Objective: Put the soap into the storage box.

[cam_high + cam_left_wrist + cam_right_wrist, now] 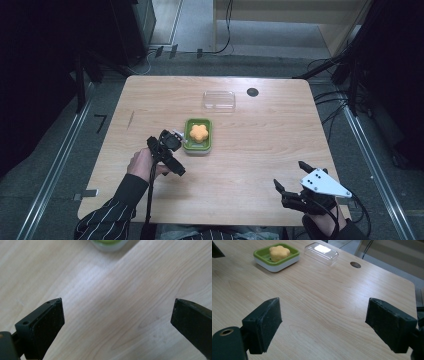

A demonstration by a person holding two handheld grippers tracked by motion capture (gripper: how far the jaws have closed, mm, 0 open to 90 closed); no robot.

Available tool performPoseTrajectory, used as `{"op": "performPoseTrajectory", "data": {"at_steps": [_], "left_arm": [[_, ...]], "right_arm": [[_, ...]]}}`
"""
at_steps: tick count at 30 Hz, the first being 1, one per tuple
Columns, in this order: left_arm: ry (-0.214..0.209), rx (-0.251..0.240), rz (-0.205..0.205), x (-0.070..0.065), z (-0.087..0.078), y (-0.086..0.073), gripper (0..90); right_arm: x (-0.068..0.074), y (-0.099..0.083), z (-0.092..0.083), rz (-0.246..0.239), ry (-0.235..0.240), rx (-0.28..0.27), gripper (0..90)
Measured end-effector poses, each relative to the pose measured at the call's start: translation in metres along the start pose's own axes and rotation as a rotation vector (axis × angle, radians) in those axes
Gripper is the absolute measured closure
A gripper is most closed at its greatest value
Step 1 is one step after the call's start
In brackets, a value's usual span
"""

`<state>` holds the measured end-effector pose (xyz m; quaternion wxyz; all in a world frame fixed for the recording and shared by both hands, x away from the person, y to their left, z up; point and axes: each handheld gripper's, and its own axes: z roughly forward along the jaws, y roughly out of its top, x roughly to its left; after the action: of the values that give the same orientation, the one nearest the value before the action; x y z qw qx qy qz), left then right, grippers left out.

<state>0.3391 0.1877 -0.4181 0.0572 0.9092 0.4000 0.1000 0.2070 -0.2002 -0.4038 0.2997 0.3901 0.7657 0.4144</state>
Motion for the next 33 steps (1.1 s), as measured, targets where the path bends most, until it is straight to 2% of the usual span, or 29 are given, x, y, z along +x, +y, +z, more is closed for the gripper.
{"op": "performPoseTrajectory", "data": {"at_steps": [8,18,22,28,33], "left_arm": [[-0.013,0.028,-0.002,-0.001,-0.001,-0.018,0.0],[-0.021,0.041,0.003,-0.007,-0.004,-0.038,0.0],[-0.025,0.029,0.006,-0.008,-0.005,-0.045,0.0],[-0.03,0.049,0.01,-0.012,-0.002,-0.055,0.0],[-0.037,0.061,-0.009,-0.011,0.002,-0.067,0.0]], "right_arm": [[0.0,0.0,0.0,-0.001,-0.001,-0.001,13.6],[0.0,0.0,0.0,0.0,-0.002,0.0,13.6],[0.0,0.0,0.0,0.0,-0.002,0.001,13.6],[0.0,0.0,0.0,0.001,-0.002,-0.001,13.6],[0.0,0.0,0.0,-0.003,-0.002,0.001,13.6]]}}
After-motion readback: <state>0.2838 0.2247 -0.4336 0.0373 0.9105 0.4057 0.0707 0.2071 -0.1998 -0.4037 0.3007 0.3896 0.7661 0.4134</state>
